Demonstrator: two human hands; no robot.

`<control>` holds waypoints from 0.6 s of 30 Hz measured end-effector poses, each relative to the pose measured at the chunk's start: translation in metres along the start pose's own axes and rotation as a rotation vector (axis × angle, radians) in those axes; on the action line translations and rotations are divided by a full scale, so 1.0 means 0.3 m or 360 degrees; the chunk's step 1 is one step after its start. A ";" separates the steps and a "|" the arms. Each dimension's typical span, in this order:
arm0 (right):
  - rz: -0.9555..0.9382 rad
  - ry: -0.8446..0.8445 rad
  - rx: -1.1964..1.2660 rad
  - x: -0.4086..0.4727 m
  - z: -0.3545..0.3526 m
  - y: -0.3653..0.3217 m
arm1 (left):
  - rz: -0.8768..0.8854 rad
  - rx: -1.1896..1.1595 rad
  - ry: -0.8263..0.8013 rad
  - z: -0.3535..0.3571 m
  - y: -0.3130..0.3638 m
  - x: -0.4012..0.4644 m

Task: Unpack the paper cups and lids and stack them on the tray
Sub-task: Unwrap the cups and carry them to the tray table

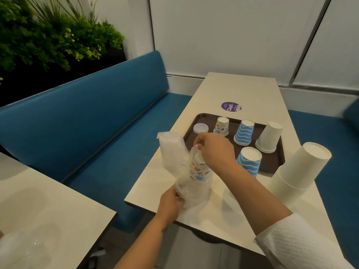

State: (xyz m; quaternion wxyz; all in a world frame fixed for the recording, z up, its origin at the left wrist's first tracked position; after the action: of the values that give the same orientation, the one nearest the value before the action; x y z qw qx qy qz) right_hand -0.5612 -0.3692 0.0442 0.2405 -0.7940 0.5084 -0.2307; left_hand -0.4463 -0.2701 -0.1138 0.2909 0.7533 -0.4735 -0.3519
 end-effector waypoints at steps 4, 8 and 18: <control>-0.0144 -0.0029 -0.0107 -0.009 0.009 0.003 | 0.0139 0.0213 0.0156 0.012 0.014 0.009; -0.0228 0.0021 0.0035 -0.011 0.014 0.006 | 0.0208 0.0257 0.0151 0.033 0.019 0.037; 0.0002 -0.0431 0.0491 -0.011 -0.025 0.044 | 0.0199 0.0080 0.0036 0.048 0.056 0.039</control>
State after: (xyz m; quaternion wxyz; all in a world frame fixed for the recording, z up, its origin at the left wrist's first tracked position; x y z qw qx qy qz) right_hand -0.5763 -0.3723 0.0415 0.4254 -0.7713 0.4305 -0.1970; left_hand -0.4630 -0.2890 -0.1123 0.2986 0.7332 -0.5249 -0.3127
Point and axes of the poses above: each hand's wrist, its own x-axis towards the middle knuckle, its own z-axis out of the palm, y = z × x, the point moved 1 cm from there along x, towards the middle knuckle, and after that the axes turned 14 degrees about x, right-handed, at the moved point
